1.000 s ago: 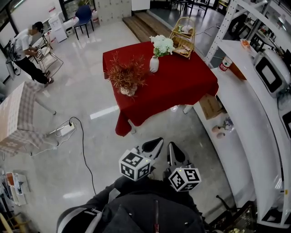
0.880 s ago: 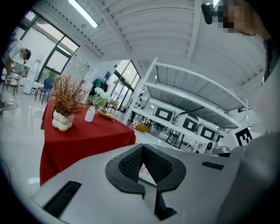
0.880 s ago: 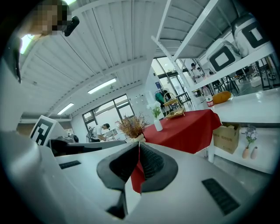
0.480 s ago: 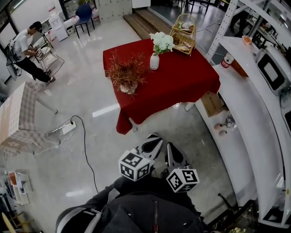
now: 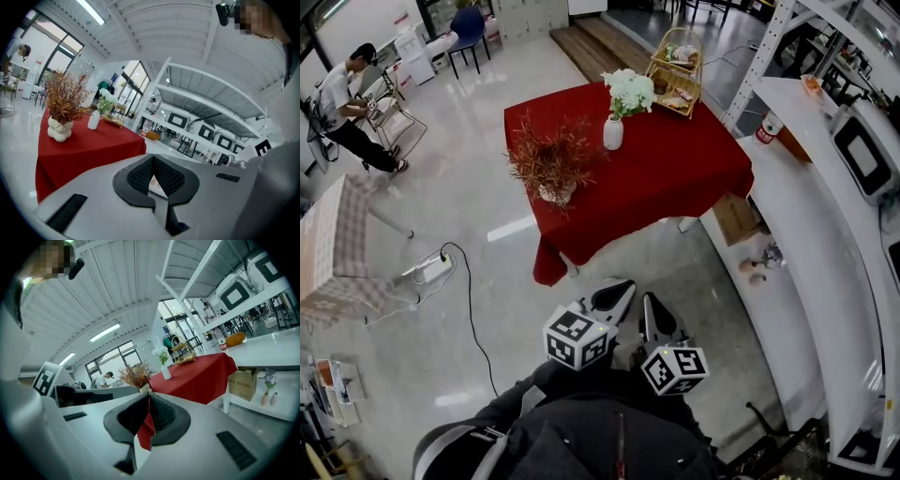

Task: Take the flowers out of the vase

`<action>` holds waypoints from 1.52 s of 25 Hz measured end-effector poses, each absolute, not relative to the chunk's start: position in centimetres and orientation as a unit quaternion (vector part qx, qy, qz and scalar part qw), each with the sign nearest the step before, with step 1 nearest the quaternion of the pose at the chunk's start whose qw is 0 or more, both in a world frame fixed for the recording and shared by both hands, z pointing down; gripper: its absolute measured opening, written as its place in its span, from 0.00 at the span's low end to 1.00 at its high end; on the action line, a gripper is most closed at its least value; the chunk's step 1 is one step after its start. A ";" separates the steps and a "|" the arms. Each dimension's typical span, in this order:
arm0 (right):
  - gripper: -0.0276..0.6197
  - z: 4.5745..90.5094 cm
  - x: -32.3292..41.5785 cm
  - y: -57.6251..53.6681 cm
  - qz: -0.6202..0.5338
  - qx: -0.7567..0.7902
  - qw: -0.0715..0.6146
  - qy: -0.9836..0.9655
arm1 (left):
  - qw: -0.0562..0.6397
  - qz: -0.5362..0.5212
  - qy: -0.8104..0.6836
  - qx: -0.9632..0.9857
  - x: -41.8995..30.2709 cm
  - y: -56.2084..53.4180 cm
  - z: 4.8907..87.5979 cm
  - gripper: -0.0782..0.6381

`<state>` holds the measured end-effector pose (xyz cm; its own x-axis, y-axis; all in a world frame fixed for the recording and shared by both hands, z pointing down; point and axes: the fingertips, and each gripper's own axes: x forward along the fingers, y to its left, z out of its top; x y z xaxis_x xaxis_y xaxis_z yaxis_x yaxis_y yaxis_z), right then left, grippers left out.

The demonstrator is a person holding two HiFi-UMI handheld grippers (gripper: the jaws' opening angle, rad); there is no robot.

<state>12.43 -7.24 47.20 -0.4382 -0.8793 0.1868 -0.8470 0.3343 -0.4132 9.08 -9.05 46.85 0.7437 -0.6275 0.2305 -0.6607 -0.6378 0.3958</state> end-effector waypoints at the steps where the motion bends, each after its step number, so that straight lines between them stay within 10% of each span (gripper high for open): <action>1: 0.06 47.2 12.6 -7.8 -0.230 -0.529 0.034 0.816 | 0.234 0.036 -0.356 0.904 9.2 -9.7 46.9 0.12; 38: 0.06 44.5 16.7 -34.1 -0.214 -0.563 0.034 0.798 | 0.197 -0.022 -0.315 0.928 12.8 -34.4 38.9 0.12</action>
